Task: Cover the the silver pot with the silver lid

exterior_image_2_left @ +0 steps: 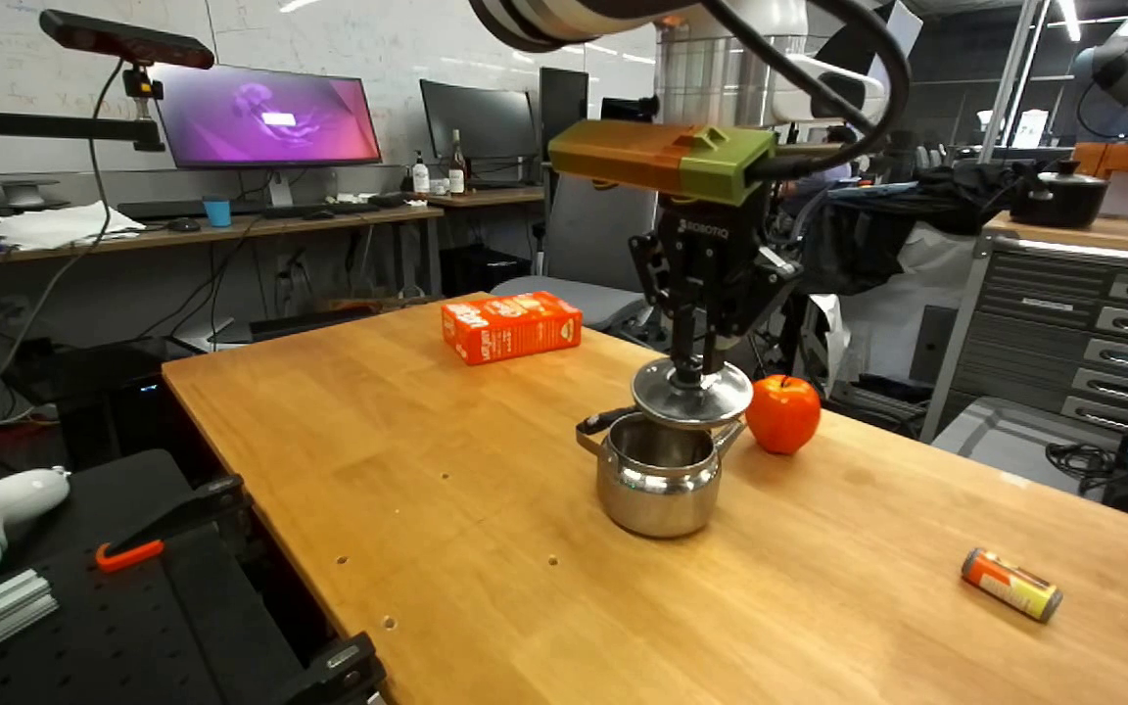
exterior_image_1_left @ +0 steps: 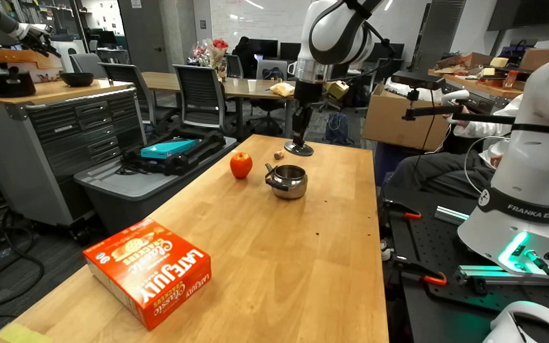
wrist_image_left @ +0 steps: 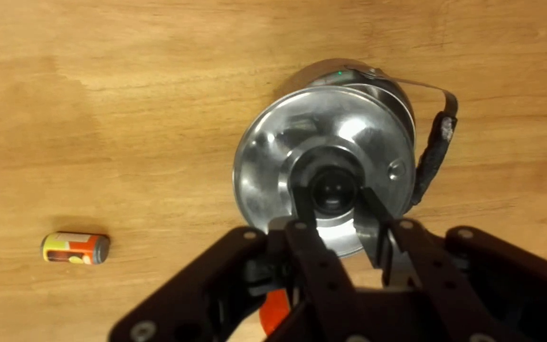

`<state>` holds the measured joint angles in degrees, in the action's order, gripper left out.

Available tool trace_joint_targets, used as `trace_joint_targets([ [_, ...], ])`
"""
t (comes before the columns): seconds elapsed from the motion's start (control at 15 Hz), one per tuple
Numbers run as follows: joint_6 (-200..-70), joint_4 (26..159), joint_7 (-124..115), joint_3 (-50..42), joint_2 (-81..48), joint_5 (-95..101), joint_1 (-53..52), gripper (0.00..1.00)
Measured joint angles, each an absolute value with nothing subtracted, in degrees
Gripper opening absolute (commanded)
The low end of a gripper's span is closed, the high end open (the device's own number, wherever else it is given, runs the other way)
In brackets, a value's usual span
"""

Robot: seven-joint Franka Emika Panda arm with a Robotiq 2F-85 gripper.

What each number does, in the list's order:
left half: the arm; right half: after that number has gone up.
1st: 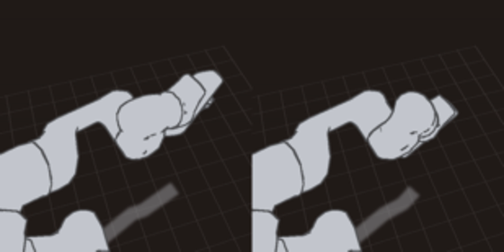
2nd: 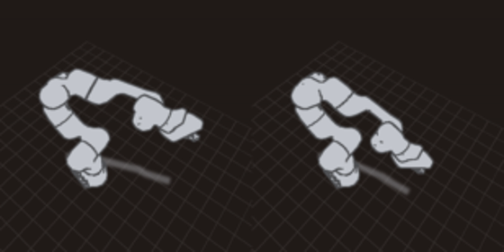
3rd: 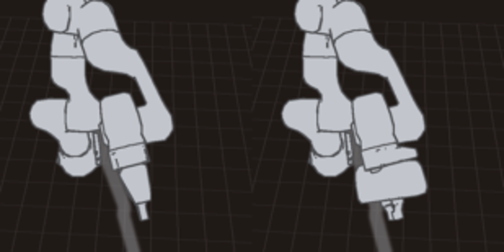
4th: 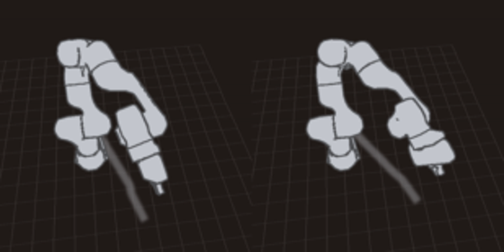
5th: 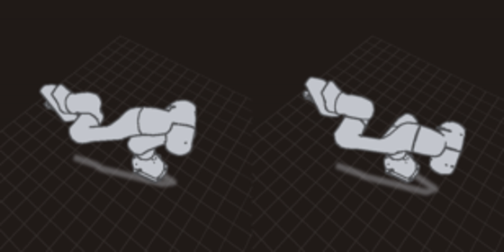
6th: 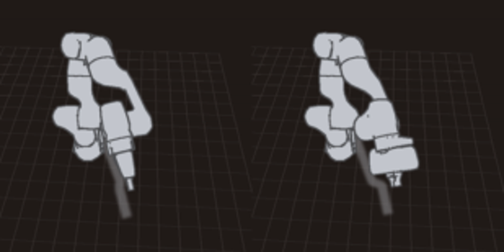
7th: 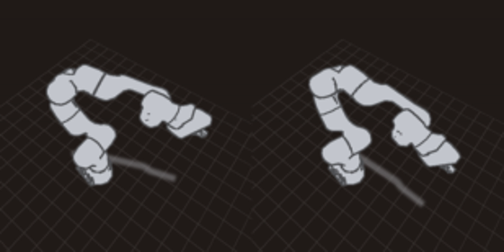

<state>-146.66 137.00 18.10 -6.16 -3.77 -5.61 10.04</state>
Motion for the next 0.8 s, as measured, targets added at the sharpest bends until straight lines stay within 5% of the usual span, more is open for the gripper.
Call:
trace_joint_targets([
  [0.8,-144.1,131.9,18.2,-5.6,-8.7,-5.9,9.0,0.07],
])
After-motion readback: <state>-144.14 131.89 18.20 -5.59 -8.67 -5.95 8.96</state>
